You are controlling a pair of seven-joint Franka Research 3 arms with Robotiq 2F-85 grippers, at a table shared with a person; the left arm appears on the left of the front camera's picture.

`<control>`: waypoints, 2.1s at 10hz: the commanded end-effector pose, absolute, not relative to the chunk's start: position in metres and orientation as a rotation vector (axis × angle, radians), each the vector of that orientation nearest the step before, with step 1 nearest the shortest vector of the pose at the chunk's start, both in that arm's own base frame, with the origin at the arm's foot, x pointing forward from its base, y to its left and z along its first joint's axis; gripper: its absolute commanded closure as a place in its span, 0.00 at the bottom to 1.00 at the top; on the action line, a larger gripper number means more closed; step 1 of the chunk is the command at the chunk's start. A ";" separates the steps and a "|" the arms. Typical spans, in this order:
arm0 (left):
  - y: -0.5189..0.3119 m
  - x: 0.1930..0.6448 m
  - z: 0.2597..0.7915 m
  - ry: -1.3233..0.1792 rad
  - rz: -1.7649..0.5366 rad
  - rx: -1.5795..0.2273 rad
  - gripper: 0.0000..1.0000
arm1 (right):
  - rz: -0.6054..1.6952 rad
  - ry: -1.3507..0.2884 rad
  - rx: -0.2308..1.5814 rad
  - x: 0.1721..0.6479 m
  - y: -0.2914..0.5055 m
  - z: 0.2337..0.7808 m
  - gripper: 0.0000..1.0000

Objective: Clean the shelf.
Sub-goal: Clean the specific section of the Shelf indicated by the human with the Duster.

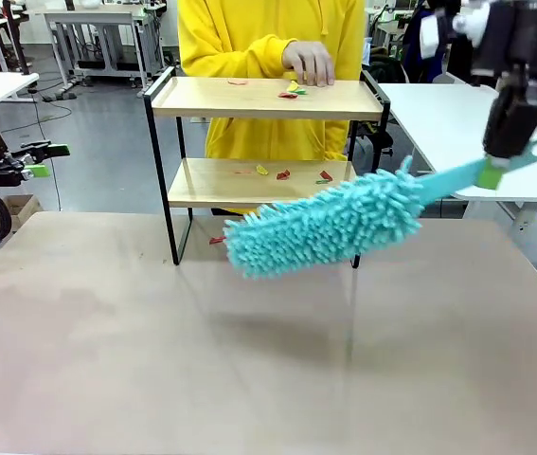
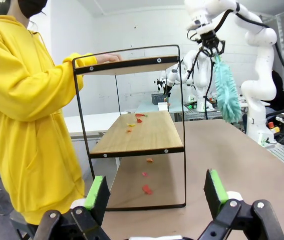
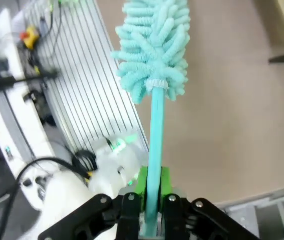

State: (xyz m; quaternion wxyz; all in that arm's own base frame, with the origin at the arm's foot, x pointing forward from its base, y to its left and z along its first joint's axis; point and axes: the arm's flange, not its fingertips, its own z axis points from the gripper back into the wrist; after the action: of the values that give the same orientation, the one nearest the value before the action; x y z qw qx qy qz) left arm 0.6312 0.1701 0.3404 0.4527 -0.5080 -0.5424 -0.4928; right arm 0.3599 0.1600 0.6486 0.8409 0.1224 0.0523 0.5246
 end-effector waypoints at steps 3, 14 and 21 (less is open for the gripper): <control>0.170 0.631 0.343 -1.340 -1.218 -1.246 0.00 | 0.803 -0.097 0.322 0.311 0.252 0.698 0.87; 0.170 0.631 0.343 -1.340 -1.218 -1.246 0.00 | 0.551 -0.325 0.317 0.277 0.344 0.748 0.87; 0.170 0.631 0.343 -1.340 -1.218 -1.246 0.00 | 0.058 -0.530 0.300 0.349 0.467 0.776 0.87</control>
State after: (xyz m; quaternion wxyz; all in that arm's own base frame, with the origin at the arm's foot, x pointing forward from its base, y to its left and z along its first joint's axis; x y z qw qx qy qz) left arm 0.6315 0.1703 0.3399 0.4528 -0.5081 -0.5423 -0.4927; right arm 0.3424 0.4297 0.7608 0.9509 0.1702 -0.2540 0.0469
